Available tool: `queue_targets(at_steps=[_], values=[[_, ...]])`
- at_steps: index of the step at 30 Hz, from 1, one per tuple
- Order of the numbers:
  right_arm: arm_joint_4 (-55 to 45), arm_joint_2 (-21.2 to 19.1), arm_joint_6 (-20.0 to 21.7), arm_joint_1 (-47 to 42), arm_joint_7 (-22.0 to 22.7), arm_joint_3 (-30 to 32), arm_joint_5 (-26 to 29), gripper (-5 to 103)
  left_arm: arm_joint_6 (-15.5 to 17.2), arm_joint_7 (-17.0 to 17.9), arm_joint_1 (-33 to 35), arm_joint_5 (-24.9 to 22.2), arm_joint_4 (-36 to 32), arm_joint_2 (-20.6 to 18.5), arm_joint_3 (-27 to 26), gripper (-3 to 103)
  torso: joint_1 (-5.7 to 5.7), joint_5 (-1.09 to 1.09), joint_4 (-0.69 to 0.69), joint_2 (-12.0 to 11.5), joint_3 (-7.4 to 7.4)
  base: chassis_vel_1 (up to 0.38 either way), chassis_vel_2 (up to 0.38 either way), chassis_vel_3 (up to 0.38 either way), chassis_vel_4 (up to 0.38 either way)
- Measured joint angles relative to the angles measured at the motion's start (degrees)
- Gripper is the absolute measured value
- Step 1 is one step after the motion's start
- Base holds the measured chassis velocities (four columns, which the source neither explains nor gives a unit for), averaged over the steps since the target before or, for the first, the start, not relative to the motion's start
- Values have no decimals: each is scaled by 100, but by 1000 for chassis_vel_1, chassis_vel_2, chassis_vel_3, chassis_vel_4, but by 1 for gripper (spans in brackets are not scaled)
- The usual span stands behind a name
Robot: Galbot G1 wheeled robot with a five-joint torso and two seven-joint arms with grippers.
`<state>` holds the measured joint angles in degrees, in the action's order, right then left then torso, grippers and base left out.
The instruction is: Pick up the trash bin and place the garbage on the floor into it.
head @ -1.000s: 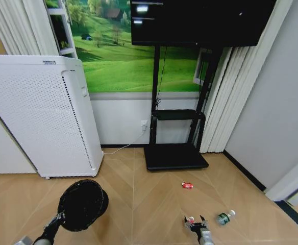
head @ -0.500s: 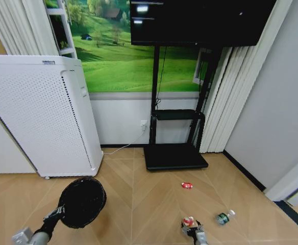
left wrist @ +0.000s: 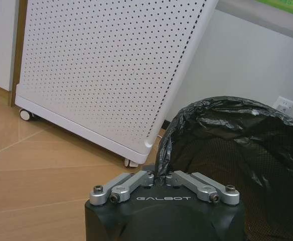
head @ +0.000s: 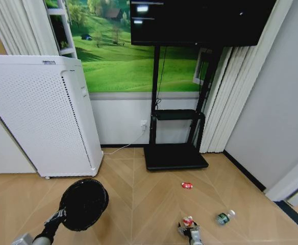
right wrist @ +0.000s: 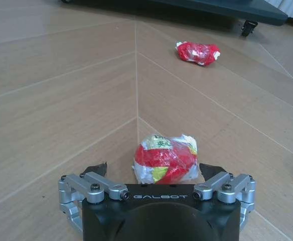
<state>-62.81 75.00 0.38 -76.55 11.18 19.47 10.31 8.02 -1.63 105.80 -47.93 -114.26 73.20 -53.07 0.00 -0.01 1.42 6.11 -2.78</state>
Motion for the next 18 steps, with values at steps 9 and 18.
queue_targets(at_steps=[9, 18], values=[[-5, 26, 78, 45, 114, 100, 279, 96, -7, 9, 73, -36, -73, 1, -7, 3, 0, 0, 0, 0, 0, 0, 0, 0, 0], [44, 61, 177, 137, 115, 63, 304, 92, -17, 16, 179, -61, -156, 15, -47, 3, 0, 0, 0, 0, 0, 0, 0, 0, 0]])
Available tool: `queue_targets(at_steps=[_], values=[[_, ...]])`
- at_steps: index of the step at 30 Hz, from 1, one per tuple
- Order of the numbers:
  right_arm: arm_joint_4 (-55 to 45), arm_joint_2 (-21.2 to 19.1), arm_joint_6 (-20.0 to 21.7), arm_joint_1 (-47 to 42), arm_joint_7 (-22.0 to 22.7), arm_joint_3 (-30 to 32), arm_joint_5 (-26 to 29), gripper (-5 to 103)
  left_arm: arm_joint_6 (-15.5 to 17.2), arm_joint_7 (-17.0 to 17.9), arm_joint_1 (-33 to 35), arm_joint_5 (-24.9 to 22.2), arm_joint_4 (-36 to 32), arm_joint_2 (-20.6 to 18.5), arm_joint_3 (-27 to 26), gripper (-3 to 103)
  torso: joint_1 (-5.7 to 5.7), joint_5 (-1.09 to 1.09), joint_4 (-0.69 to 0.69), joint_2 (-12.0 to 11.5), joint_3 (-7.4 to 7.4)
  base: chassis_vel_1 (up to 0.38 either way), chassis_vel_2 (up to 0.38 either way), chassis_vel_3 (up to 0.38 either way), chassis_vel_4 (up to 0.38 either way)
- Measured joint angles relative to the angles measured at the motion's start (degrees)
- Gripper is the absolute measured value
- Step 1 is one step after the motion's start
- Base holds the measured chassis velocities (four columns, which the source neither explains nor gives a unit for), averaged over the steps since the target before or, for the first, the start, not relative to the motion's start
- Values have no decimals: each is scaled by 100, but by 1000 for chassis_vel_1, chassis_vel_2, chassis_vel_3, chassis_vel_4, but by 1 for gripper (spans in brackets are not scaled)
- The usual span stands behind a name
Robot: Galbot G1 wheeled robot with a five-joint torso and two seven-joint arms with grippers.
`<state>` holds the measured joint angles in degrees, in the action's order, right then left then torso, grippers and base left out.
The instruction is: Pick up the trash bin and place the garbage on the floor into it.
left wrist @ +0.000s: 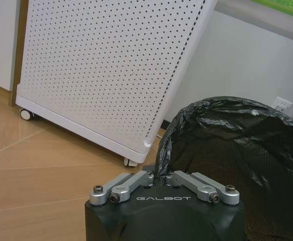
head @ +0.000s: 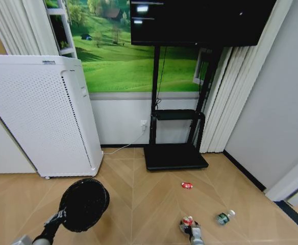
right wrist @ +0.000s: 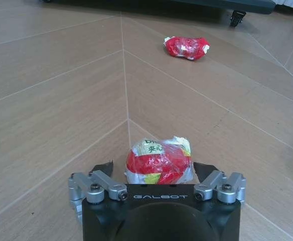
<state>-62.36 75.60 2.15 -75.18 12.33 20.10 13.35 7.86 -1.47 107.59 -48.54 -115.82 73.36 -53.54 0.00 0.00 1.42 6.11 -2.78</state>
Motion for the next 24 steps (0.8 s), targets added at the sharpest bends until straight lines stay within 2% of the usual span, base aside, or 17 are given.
queue_targets(at_steps=[3, 5, 6, 7, 9, 10, 17, 24], values=[[9, 5, -4, -1, -7, 7, -17, 81, -3, 1, 5, 0, -2, 15, -1, 3, 0, 0, 0, 0, 0, 0, 0, 0, 0], [12, 5, -9, -3, -9, 10, -21, 81, -3, 2, 5, 0, -2, 17, -1, 3, 0, 1, 0, 0, 0, 0, 0, 0, 0], [16, 5, -16, -5, -11, 14, -24, 76, -3, 4, 5, 0, -2, 21, -1, 3, 0, 1, 0, 0, 0, 0, 0, 0, 0], [20, 5, -22, -8, -14, 17, -26, 65, -3, 6, 4, 0, -2, 23, -1, 3, 0, 1, 0, 0, 0, 0, 0, 0, 0], [32, 6, -39, -9, -19, 22, -30, 65, -4, 8, 2, 0, -2, 26, 1, 3, 0, 1, 0, 0, 0, 0, 0, 0, 0], [61, 10, -75, -6, -26, 28, -34, 55, -3, 10, -4, -4, -2, 27, 5, 3, 0, 1, 0, 0, 0, 0, 0, 0, 0], [4, 12, -106, -46, -61, 169, 1, 44, 1, 17, -83, -9, 70, -150, 61, 3, 0, 0, 0, 0, 0, 0, 0, 0, 0], [-105, 3, -117, -182, -138, 297, 38, 44, 24, 24, -157, -77, 129, -287, 59, 3, 0, 0, 1, 0, 0, 0, 0, 0, 0]])
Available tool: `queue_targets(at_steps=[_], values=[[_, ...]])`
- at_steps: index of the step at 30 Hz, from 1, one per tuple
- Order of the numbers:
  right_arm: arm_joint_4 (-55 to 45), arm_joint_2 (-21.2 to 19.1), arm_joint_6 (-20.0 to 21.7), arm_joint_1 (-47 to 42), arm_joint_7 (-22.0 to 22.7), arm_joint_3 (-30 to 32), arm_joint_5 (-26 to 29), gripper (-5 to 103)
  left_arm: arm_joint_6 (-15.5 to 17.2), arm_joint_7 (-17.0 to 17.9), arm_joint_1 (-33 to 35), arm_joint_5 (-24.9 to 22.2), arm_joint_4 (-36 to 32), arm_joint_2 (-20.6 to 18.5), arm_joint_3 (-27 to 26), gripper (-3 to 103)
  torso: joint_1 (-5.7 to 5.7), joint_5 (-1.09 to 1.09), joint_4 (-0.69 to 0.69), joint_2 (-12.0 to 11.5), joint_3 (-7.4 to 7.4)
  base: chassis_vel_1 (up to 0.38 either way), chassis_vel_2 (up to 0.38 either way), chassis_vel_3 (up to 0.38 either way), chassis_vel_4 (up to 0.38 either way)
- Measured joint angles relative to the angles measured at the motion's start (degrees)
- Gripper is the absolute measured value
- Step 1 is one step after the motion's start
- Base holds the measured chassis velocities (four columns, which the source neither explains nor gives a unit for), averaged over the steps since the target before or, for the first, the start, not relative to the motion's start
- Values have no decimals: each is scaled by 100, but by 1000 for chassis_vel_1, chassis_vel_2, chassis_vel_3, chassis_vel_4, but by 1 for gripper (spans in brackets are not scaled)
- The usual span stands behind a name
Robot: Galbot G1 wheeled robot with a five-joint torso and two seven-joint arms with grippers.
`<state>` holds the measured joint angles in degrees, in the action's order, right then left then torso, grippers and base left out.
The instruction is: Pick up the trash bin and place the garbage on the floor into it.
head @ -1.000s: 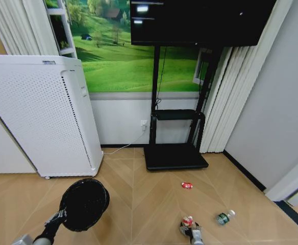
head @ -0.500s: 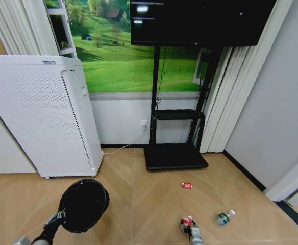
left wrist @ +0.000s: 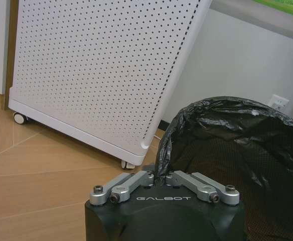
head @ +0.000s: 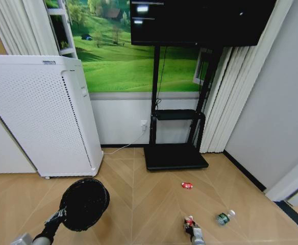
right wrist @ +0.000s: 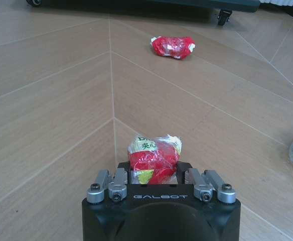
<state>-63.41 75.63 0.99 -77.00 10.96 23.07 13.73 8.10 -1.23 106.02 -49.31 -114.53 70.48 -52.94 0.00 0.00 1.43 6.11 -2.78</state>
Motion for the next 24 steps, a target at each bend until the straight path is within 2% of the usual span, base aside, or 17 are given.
queue_targets(at_steps=[5, 7, 9, 10, 12, 13, 14, 15, 16, 18, 22, 24], values=[[-83, -6, -17, -58, -66, 63, -4, 44, 27, 9, -16, -35, -9, -3, 41, 3, 0, 0, -1, 0, 0, 0, 0, 0, 0], [-250, -43, -36, -126, -145, 136, 26, 44, 112, 36, -22, -218, -63, -72, 89, 3, 0, -1, -1, 0, 0, 0, 0, 0, 0], [-765, -132, -148, -333, -349, 219, 439, 44, 145, 72, -153, -286, 24, -263, 164, 3, 0, -2, -1, 0, 0, 0, 0, 0, 0], [-765, -132, -148, -333, -349, 219, 439, 44, 145, 72, -153, -286, 24, -263, 164, 3, 0, -2, -1, 0, 0, 0, 0, 0, 0], [-1618, -317, -335, -763, -734, 298, 957, 44, 169, 90, -456, -307, 286, -562, 282, 3, 0, 3, -4, 0, 1, 0, 0, 0, 0], [-1618, -317, -335, -763, -734, 298, 957, 44, 169, 90, -456, -307, 286, -562, 282, 3, 0, 3, -4, 0, 1, 0, 0, 0, 0], [-1913, -380, -397, -973, -879, 338, 1021, 44, 180, 90, -636, -370, 440, -721, 361, 3, 0, 4, -3, 0, 0, 0, 0, 0, 0], [-2261, -425, -476, -1200, -1004, 374, 1035, 44, 202, 74, -846, -460, 618, -875, 450, 3, 0, 0, 5, 0, 0, 0, 0, 0, 0], [-2261, -425, -476, -1200, -1004, 374, 1035, 44, 202, 74, -846, -460, 618, -875, 450, 3, 0, 0, 5, 0, 0, 0, 0, 0, 0], [-3110, -473, -539, -1564, -1110, 503, 1035, 44, 230, -83, -1432, -806, 1247, -1336, 825, 3, 0, 3, 2, 0, 0, 0, 0, 0, 0], [-3670, -609, -520, -1686, -1185, 467, 1053, 44, 255, -281, -1711, -966, 1600, -1616, 1047, 3, 0, 4, 5, 0, 0, 0, 0, 0, 0], [-3998, -867, -407, -1590, -1194, 218, 1153, 44, 225, -623, -1744, -901, 1791, -1748, 1085, 3, 0, -1, -2, 0, 0, 0, 0, 0, 0]])
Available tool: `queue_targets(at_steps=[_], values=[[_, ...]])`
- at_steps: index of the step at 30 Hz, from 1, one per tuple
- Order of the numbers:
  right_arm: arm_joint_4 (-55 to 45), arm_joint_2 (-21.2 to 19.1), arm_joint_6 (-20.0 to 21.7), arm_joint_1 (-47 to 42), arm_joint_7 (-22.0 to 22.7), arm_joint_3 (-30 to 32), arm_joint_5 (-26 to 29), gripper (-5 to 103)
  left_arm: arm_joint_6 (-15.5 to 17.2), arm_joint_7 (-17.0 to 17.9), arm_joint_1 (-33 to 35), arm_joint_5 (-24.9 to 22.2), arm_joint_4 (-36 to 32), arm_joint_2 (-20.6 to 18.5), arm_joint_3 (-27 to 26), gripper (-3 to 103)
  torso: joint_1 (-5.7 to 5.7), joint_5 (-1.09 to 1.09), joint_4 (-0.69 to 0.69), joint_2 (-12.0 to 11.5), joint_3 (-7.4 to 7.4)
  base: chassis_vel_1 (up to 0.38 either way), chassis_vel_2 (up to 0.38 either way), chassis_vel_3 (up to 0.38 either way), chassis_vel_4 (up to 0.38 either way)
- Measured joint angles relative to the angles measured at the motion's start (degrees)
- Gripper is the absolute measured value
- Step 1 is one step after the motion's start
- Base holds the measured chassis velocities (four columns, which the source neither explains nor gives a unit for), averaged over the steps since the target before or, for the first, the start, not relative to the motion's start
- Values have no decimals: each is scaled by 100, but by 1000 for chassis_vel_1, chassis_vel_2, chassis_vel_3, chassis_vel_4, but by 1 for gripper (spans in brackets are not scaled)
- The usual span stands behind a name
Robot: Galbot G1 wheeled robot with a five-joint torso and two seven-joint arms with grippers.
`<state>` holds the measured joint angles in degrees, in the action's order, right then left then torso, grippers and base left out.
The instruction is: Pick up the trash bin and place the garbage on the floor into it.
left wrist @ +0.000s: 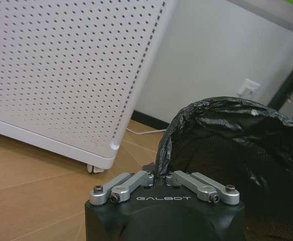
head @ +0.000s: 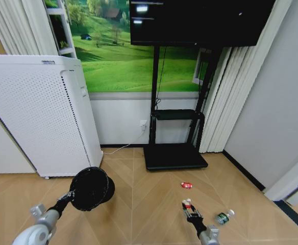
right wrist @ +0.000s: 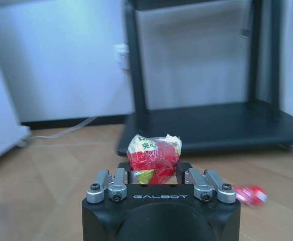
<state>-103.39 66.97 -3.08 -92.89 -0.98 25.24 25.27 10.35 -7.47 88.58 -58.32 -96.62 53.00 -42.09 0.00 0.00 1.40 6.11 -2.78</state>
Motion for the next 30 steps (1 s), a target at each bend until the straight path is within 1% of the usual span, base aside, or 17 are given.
queue_targets(at_steps=[3, 5, 6, 9, 10, 11, 12, 13, 14, 15, 16, 19, 20, 21, 22, 26, 30], values=[[-195, -89, 78, 70, 77, -166, 41, 44, -30, -235, -115, 110, 189, -170, 232, 3, 0, 1, -4, 0, 0, 0, 0, 0, 0], [-452, -23, 188, 53, 153, -346, 58, 44, -78, -477, -641, 226, 602, -502, 1117, 3, 0, -2, -2, 0, 0, 0, 0, 0, 0], [-452, -23, 188, 53, 153, -346, 58, 44, -78, -477, -641, 226, 602, -502, 1117, 3, 0, -2, -2, 0, 0, 0, 0, 0, 0], [-504, 106, 130, 49, 153, -444, -197, 44, -173, -700, -1494, 303, 1056, -661, 2024, 3, 0, 4, 4, 0, 0, 0, 0, 0, 0], [-504, 106, 130, 49, 153, -444, -197, 44, -173, -700, -1494, 303, 1056, -661, 2024, 3, 0, 4, 4, 0, 0, 0, 0, 0, 0], [-396, 184, -23, 87, 105, -442, -526, 44, -230, -810, -1935, 344, 1272, -683, 2500, 3, 0, -7, 5, 1, 1, 0, 0, 0, 0], [-303, 241, -186, 100, 24, -415, -733, 44, -242, -891, -2346, 375, 1507, -670, 2989, 3, 0, -2, 4, 0, 0, 0, 0, 0, 0], [-291, 258, -261, 87, -21, -389, -762, 44, -245, -922, -2590, 383, 1653, -641, 3292, 3, 0, 5, 2, 0, -1, 0, 0, 0, 0], [-291, 258, -261, 87, -21, -389, -762, 44, -245, -922, -2590, 383, 1653, -641, 3292, 3, 0, 5, 2, 0, -1, 0, 0, 0, 0], [-314, 259, -326, 55, -97, -357, -727, 44, -254, -934, -2930, 386, 1832, -578, 3697, 3, 0, 3, 1, 0, 0, 0, 0, 0, 0], [-314, 259, -326, 55, -97, -357, -727, 44, -254, -934, -2930, 386, 1832, -578, 3697, 3, 0, 3, 1, 0, 0, 0, 0, 0, 0], [-437, 254, -402, -3, -248, -228, -839, 44, -283, -774, -3814, 422, 2295, -313, 4672, 3, 0, 2, 3, 0, 0, 0, 0, 0, 0], [-437, 254, -402, -3, -248, -228, -839, 44, -283, -774, -3814, 422, 2295, -313, 4672, 3, 0, 2, 3, 0, 0, 0, 0, 0, 0], [-441, 290, -455, -3, -297, -163, -925, 44, -283, -666, -4132, 438, 2418, -204, 5048, 3, 0, -2, 1, 0, -1, 0, 0, 0, 0], [-441, 290, -455, -3, -297, -163, -925, 44, -283, -666, -4132, 438, 2418, -204, 5048, 3, 0, -2, 1, 0, -1, 0, 0, 0, 0], [-752, 315, -740, -266, -742, -14, -840, 44, -260, -272, -4740, 330, 2442, 79, 5833, 3, 0, 1, 3, 0, 0, 0, 0, 0, 0], [-970, 330, -918, -401, -1042, -23, -854, 44, -212, -82, -4908, 251, 2306, 172, 6083, 3, 0, -2, 4, 0, 0, 0, 0, 0, 0]])
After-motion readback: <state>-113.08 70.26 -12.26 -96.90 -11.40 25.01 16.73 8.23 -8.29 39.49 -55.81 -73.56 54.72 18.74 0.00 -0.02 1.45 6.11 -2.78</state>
